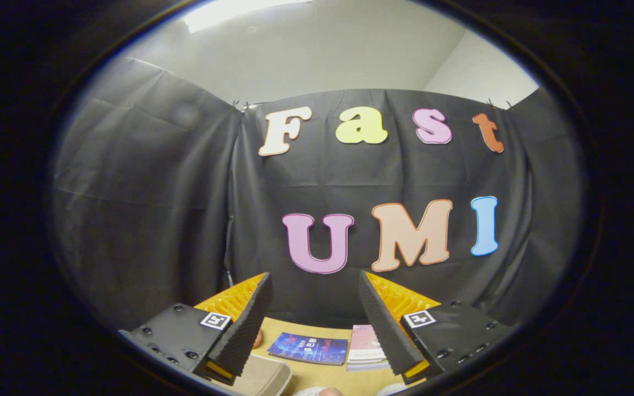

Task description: Open the storage box then place both shoes into the box .Put the left shoe in first, then the right shoe, with the right side of both shoes facing outward in a uniform manner.

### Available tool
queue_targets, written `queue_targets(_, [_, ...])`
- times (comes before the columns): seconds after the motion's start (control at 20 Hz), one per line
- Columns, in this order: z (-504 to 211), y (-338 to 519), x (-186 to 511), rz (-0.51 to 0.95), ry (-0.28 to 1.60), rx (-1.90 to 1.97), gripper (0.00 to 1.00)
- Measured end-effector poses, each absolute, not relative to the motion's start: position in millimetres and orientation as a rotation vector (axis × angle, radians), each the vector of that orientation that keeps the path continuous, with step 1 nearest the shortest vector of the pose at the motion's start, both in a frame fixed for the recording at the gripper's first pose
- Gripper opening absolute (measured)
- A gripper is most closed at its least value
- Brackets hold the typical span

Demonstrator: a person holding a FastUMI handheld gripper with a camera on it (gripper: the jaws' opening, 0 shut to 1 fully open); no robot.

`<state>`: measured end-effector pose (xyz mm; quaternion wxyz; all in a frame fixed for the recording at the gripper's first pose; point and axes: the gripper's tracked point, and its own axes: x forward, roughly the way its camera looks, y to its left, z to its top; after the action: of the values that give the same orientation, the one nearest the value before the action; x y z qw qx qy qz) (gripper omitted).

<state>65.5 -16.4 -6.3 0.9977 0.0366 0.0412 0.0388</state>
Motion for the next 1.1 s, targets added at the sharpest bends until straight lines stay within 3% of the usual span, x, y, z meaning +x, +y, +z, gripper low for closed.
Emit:
queue_targets(0.25, [-35.0, -16.8, 73.6, 0.113, 0.157, 0.11, 0.97])
queue_targets(0.65, [-126.8, -0.6, 74.1, 0.224, 0.39, 0.304, 0.95])
queue_targets(1.1, [-235.8, 16.3, 46.4, 0.25, 0.673, 0.572, 0.96])
